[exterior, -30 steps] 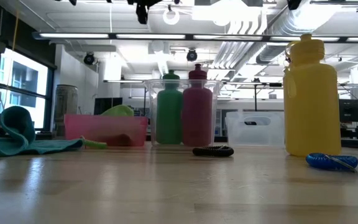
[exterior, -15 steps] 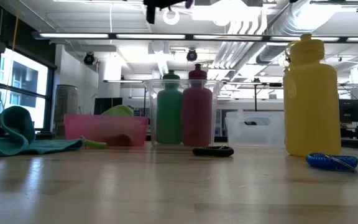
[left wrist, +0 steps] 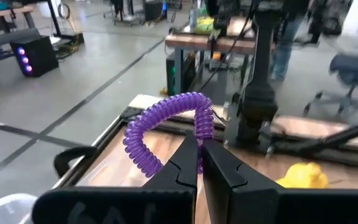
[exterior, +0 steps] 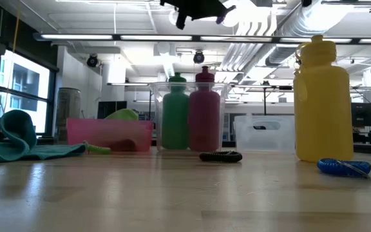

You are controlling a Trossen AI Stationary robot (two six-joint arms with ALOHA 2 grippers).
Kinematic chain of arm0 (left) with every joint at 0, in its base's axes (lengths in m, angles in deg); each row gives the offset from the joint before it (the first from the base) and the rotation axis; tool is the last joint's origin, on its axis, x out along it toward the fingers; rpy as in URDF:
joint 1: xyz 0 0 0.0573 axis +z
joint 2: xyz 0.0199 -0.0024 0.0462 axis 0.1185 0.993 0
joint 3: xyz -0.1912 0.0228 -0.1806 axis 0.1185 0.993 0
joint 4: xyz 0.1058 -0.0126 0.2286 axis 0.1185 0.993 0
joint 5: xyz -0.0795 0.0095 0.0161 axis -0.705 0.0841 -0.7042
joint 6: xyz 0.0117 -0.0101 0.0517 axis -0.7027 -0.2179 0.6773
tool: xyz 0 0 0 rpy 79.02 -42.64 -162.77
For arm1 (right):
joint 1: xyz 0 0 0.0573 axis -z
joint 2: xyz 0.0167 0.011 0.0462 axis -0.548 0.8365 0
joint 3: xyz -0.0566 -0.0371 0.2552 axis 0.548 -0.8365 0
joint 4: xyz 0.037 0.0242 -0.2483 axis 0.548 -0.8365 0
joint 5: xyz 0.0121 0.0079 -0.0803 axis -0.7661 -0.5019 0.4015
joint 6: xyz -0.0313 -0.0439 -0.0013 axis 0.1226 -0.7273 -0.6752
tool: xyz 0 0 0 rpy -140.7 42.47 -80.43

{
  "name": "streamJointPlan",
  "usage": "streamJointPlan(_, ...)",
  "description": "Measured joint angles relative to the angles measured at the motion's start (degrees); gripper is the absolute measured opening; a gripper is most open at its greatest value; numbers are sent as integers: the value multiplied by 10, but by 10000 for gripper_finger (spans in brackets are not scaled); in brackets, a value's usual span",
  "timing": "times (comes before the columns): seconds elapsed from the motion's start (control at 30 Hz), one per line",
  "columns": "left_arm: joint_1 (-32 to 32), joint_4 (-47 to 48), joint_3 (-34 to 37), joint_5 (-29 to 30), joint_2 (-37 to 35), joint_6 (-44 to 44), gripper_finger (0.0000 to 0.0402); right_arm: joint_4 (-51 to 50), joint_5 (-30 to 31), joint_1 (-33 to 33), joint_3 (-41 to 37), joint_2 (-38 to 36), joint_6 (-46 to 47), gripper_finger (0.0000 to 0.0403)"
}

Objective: Pick & Place Sports Items
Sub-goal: Put the left purple spring keychain into the right transparent bin

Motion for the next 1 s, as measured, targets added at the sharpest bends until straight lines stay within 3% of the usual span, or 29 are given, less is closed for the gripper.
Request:
streamJointPlan(0.13,1,44,-32,-15,3,34,3,-13,70,1,0,-11,105,14)
streamJointPlan(0.23,1,43,-39,-28,3,57,3,-40,70,4,0,-16,221,42)
streamJointPlan(0.37,1,44,-42,-76,3,65,3,-87,3,17,0,-14,357,89)
streamJointPlan(0.53,1,49,-42,-138,14,65,3,-98,-73,27,0,-7,428,130)
streamJointPlan(0.77,-18,47,-43,-166,28,64,3,-120,-159,27,0,34,490,137)
streamJointPlan(1.0,-35,46,-42,-181,33,63,3,-126,-203,27,0,85,505,137)
